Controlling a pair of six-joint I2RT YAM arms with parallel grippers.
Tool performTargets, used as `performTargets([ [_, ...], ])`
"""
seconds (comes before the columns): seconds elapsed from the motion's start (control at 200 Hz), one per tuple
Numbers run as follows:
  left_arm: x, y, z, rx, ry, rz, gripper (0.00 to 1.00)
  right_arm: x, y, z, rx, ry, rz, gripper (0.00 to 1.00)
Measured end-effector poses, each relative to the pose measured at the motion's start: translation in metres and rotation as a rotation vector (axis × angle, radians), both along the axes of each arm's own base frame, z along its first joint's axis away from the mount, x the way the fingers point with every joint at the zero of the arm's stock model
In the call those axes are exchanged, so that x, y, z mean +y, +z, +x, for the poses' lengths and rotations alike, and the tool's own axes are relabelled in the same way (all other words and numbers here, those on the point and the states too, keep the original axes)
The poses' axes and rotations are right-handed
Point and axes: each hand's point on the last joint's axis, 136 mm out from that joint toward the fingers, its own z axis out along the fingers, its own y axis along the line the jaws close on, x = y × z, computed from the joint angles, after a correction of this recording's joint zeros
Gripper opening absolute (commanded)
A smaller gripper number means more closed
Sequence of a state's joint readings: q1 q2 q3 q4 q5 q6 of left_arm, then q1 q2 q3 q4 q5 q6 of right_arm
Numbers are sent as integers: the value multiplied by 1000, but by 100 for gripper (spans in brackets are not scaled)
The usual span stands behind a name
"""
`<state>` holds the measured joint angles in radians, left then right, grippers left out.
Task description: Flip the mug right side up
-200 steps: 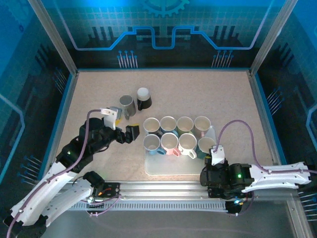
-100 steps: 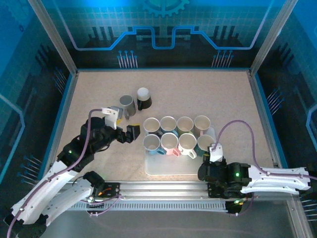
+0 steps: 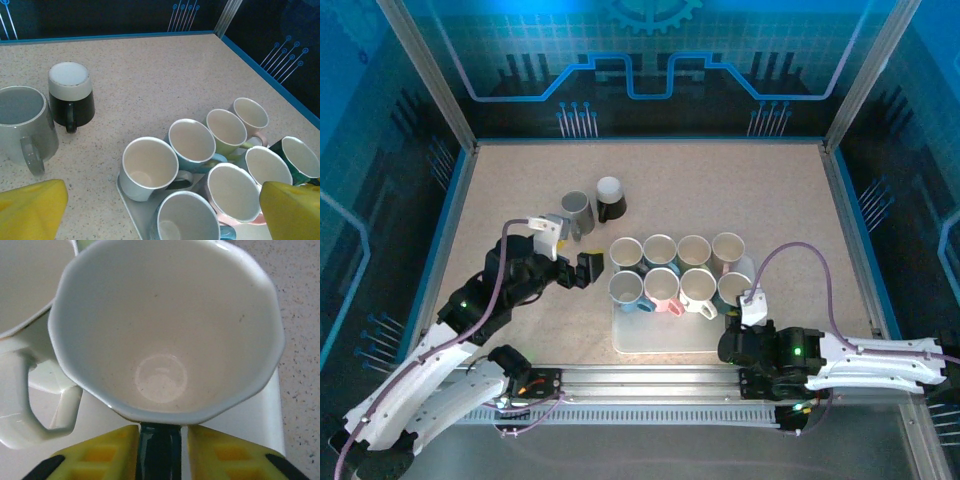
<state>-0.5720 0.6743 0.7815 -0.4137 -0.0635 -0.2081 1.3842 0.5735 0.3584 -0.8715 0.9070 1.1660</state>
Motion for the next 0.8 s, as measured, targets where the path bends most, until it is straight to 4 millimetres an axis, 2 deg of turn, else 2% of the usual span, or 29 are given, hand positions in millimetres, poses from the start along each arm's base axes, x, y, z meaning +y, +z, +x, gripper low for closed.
performTargets([
  [0.23, 0, 0, 0, 0, 0, 0, 99, 1, 16, 0, -3, -5, 21, 43],
  [0.485, -3, -6, 2, 21, -7, 10, 99, -4, 32, -2, 5, -11, 36, 42],
  [0.6, -6, -17, 8, 59, -5, 31, 99, -2, 58, -2, -3, 4, 70, 42],
  [0.725, -5, -30, 19, 138, 34, 59, 99, 7, 98, 1, -45, 58, 96, 41],
  [0.8, 0, -31, 28, 177, 80, 60, 99, 17, 121, 4, -80, 110, 74, 41],
])
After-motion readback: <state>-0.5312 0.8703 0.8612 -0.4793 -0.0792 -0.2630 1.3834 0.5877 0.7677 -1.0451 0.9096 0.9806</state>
